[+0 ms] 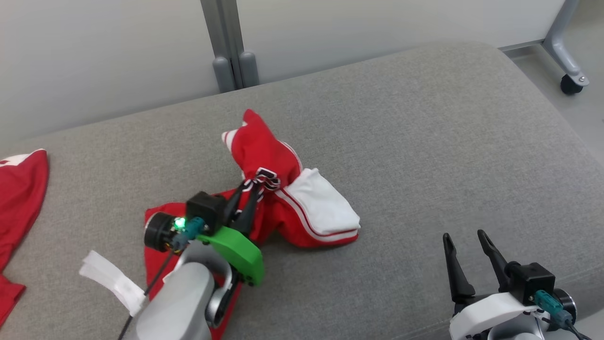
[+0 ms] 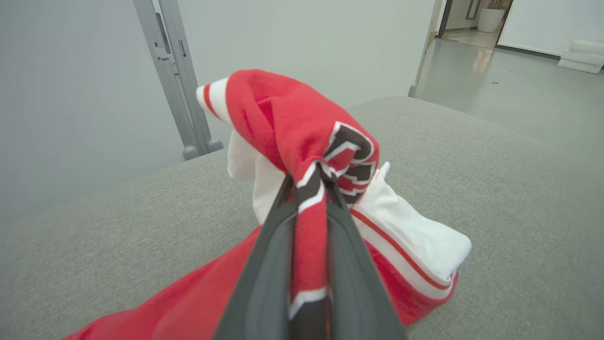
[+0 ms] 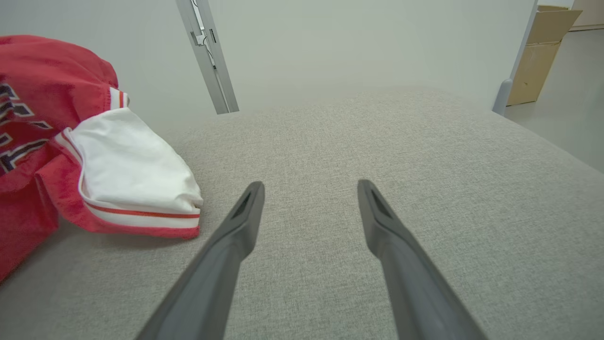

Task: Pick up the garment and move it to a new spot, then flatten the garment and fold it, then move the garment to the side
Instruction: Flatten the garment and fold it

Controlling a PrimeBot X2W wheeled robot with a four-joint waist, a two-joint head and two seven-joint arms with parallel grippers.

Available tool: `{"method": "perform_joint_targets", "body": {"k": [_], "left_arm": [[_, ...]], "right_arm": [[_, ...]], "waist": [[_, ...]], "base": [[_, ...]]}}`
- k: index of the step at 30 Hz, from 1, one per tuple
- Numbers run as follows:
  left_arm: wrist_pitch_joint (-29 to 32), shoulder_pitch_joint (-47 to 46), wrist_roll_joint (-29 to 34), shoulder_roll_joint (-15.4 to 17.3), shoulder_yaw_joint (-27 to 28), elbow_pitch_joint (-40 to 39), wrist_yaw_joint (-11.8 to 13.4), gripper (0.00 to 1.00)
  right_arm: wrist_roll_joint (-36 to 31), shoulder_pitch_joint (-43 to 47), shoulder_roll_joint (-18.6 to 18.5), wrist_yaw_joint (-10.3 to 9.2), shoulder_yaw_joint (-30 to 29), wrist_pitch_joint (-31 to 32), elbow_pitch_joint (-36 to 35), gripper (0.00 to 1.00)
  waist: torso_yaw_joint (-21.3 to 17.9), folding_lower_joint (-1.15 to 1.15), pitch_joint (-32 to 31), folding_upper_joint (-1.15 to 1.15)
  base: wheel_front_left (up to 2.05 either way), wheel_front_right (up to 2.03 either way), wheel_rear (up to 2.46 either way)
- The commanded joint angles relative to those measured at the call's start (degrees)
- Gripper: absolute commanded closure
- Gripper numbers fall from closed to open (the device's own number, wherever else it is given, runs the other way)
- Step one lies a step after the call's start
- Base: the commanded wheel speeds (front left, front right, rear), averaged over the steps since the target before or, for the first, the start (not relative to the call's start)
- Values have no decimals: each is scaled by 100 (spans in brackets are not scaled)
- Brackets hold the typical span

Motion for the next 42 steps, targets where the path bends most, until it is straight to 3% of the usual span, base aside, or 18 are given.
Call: {"method": "perform_joint_targets", "body": {"k": [1, 8, 17, 25, 42], "left_arm": [[-11, 182, 169, -13, -128, -261, 103, 100], [630, 1175, 492, 249, -678, -1868, 573, 100], [958, 903, 565, 520, -401, -2660, 911, 100], [963, -110, 505, 541, 11, -1866, 869, 100], [96, -2378, 813, 1069, 382, 1453, 454, 100]], "right_arm": [[16, 80, -15, -2, -45, -19, -8, 0], [-42, 214, -13, -2, -198, -19, -71, 0], [-58, 92, -12, -2, -187, -19, -57, 0], [33, -124, -12, -2, -27, -19, -89, 0], [329, -499, -9, -2, 169, -19, -211, 0]], "waist": [[-73, 0, -171, 0], [-249, 0, -264, 0], [-420, 0, -181, 0], [-789, 0, 217, 0], [-1488, 0, 1425, 0]], "base": [[0, 0, 0], [0, 0, 0], [0, 0, 0], [0, 0, 0], [0, 0, 0]]}}
